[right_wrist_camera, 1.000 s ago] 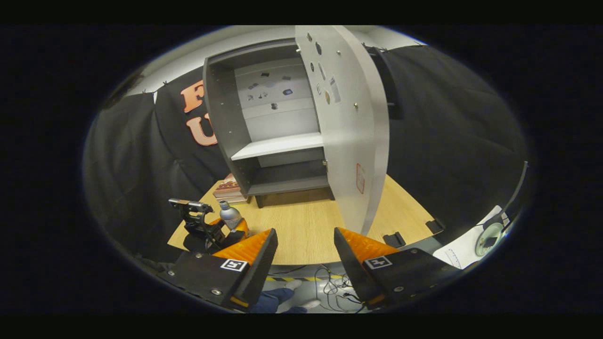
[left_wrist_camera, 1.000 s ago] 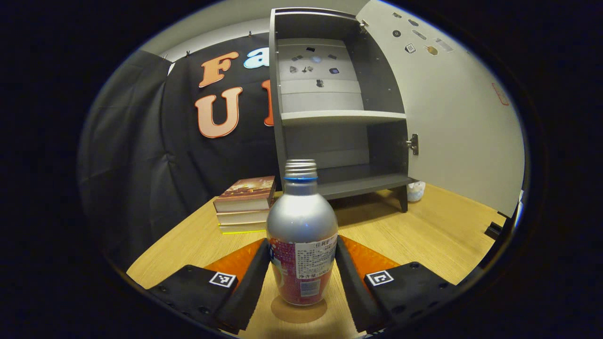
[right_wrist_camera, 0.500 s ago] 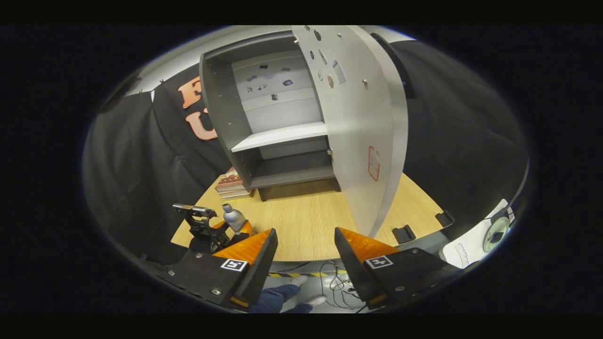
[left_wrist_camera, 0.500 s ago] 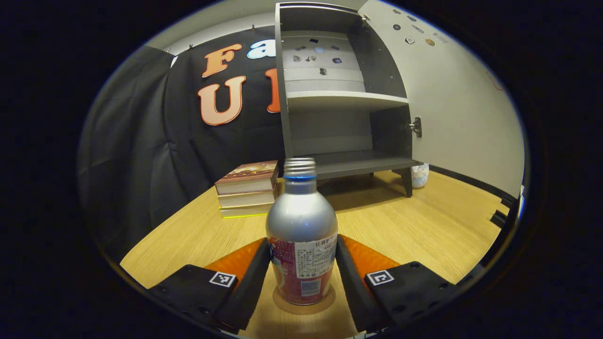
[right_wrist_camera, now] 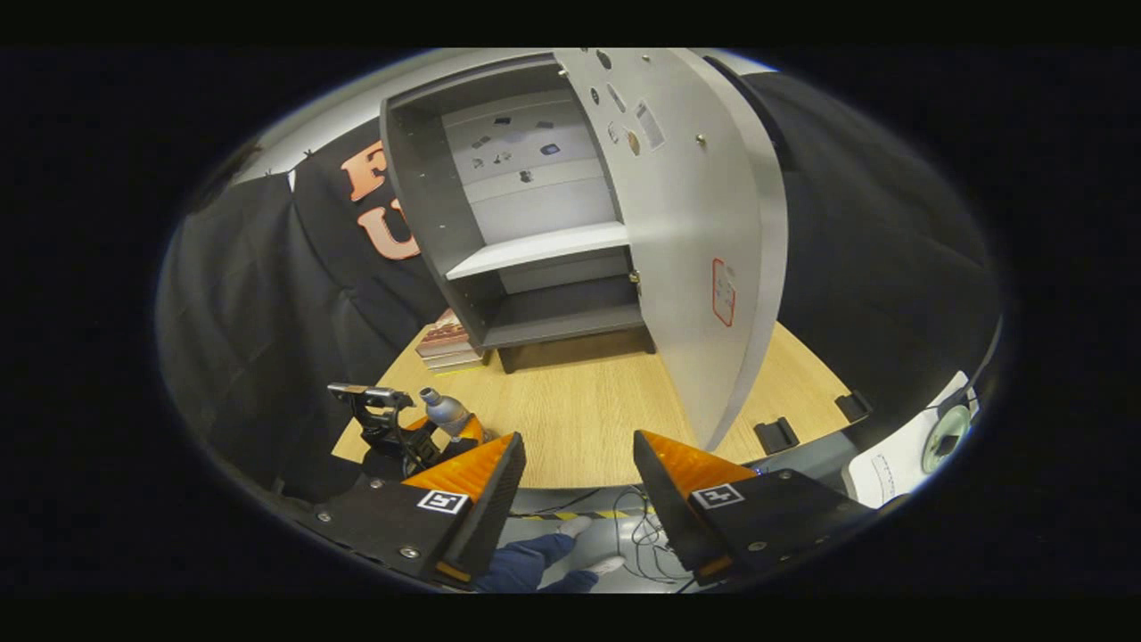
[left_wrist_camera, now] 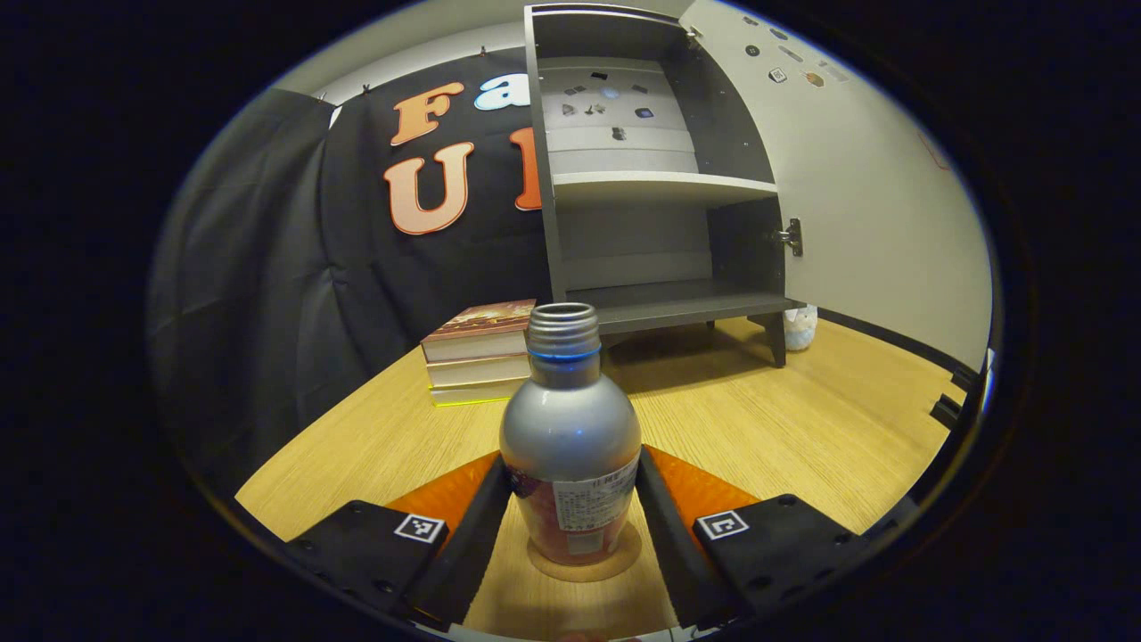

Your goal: Open the cabinet door with the right hand, grasp the bottle in the cabinet with the left hand and place it on the coaster, then close the cabinet door with the right hand.

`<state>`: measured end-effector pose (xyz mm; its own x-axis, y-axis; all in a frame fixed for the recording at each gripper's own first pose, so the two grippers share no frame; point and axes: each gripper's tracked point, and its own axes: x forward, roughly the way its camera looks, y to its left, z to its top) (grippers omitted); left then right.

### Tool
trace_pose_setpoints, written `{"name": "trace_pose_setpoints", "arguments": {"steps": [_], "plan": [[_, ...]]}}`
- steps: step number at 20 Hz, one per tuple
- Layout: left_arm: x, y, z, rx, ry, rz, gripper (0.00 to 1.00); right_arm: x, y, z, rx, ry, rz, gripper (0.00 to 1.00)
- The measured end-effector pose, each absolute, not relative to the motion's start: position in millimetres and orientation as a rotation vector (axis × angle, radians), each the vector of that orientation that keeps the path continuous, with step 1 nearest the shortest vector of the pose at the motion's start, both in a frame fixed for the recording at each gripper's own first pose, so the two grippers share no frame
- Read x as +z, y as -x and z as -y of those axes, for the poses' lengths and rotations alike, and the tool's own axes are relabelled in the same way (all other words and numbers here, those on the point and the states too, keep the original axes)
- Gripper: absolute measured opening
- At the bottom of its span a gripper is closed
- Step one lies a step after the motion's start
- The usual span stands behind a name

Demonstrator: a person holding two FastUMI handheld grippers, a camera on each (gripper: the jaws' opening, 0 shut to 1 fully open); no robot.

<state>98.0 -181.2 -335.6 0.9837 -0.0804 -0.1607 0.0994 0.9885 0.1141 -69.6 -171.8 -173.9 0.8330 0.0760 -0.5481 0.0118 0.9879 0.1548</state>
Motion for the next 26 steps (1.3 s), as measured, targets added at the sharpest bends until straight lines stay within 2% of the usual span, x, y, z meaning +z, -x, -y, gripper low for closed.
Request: {"name": "trace_pose_setpoints", "arguments": {"steps": [10, 19, 26], "plan": [[-357, -91, 170, -0.061, -0.020, -0.235, 0.88, -181, 75, 169, 0.038, -0.153, -0.605, 0.77], [-335, -89, 165, -0.059, -0.021, -0.173, 0.90, -177, 80, 161, 0.055, -0.142, -0.599, 0.76], [-291, -85, 165, -0.066, -0.032, -0.090, 0.91, -169, 85, 154, 0.077, -0.139, -0.572, 0.76]]}}
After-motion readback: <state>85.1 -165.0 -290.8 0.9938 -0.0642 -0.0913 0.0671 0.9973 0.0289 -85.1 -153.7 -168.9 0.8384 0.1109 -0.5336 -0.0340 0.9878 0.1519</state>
